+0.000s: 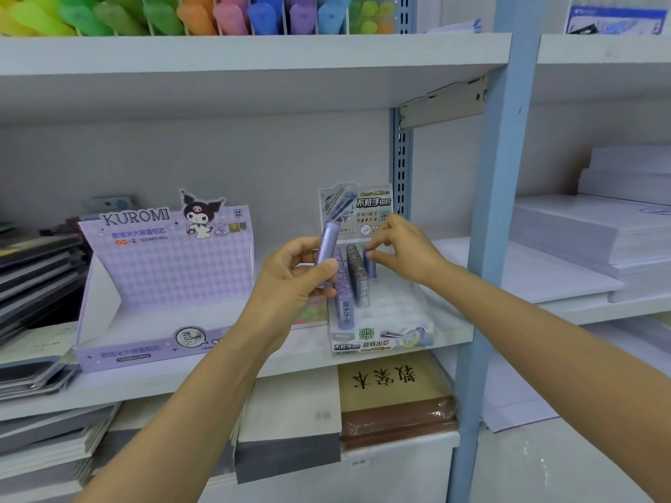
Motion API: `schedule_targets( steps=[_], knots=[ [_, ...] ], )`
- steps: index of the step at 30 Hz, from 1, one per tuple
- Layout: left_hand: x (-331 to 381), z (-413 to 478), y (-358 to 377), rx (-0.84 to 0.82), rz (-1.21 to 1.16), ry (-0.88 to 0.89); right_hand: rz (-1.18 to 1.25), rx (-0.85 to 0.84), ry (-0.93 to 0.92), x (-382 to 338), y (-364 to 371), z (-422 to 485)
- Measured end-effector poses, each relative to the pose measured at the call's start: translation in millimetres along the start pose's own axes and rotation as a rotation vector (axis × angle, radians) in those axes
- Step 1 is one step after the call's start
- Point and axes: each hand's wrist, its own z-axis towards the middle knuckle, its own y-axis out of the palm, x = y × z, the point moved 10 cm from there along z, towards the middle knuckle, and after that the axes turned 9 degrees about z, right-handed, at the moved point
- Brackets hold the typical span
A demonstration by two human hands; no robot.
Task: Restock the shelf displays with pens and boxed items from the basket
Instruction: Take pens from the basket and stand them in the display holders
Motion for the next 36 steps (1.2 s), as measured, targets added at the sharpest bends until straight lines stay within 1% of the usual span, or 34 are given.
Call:
schedule_targets(
  steps=[2, 3, 5, 6, 7, 8, 9, 11, 13, 15, 18, 20, 21, 24, 28, 32, 34, 36],
  knots=[
    [4, -2, -2, 0.017, 0.009, 0.006, 0.078, 0.047, -0.007, -11, -14, -4],
    [7, -3, -2, 0.023, 0.023, 0.018, 0.193, 0.098, -0.016, -18, -24, -8],
    [14, -4, -2, 0.040, 0.058, 0.049, 0.549, 0.148, -0.018, -33, -40, -17],
    [16, -4, -1, 0.053, 0.079, 0.060, 0.720, 0.120, -0.019, -41, -42, -21],
    [18, -5, 1, 0.065, 0.101, 0.066, 0.832, 0.067, -0.027, -52, -40, -24],
    [20, -6, 3, 0.075, 0.125, 0.071, 0.870, 0.011, -0.046, -63, -38, -27],
    [22, -6, 6, 0.084, 0.155, 0.081, 0.864, -0.031, -0.072, -73, -36, -30],
    [27, -8, 10, 0.103, 0.226, 0.127, 0.851, -0.051, -0.121, -84, -35, -34],
    [32, -12, 12, 0.127, 0.341, 0.203, 0.881, -0.009, -0.137, -83, -42, -35],
    [37, -19, 16, 0.121, 0.565, 0.309, 0.897, 0.084, -0.131, -70, -55, -33],
    [28, -30, 35, -0.011, 0.884, 0.438, 0.799, 0.235, -0.072, -40, -67, -30],
    [14, -34, 46, -0.093, 1.054, 0.472, 0.643, 0.240, -0.014, -23, -58, -28],
    [9, -35, 48, -0.109, 1.102, 0.479, 0.582, 0.222, 0.010, -16, -50, -28],
    [7, -36, 49, -0.095, 1.121, 0.491, 0.498, 0.178, 0.029, -4, -26, -29],
    [7, -36, 50, -0.085, 1.128, 0.511, 0.412, 0.144, -0.029, -4, -14, -23],
    [7, -37, 50, -0.076, 1.126, 0.531, 0.266, -0.090, -0.066, -10, -2, -11],
    [6, -36, 50, -0.065, 1.127, 0.543, 0.290, -0.087, -0.026, -7, -2, -8],
    [6, -36, 50, -0.059, 1.127, 0.549, 0.363, 0.001, 0.004, -4, -3, -9]
  ],
)
